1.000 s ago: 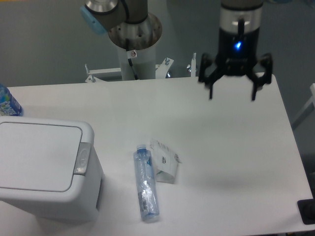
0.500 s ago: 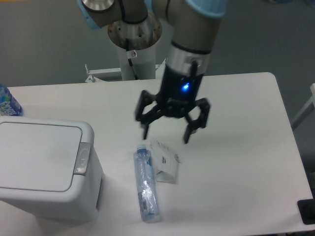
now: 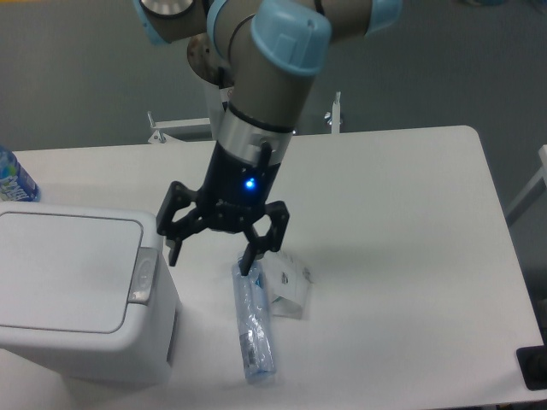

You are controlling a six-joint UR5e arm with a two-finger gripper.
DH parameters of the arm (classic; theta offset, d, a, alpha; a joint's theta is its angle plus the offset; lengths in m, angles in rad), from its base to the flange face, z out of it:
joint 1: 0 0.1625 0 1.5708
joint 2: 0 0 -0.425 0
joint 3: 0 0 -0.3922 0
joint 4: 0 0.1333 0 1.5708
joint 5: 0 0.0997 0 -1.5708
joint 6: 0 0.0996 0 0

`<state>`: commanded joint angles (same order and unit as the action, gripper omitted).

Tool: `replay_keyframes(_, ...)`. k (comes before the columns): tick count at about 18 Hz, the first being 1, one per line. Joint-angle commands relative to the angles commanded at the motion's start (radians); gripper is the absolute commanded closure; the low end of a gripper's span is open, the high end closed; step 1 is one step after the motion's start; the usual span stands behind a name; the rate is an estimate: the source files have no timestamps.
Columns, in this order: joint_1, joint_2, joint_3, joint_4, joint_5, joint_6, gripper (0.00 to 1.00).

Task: Open the trash can
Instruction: 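Move the open gripper down toward the grey button on the trash can, then press the grey button on the trash can with the gripper finger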

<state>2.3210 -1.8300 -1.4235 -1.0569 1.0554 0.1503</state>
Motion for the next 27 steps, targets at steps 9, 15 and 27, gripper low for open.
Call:
replay_keyframes(9, -0.014, -0.026, 0.011, 0.003, 0.002, 0.006, 0.0)
replay_keyframes(15, -0.014, -0.031, 0.008, 0.003, 0.003, 0.008, 0.0)
replay_keyframes(27, -0.014, -0.037, 0.002, 0.003, 0.003, 0.003, 0.0)
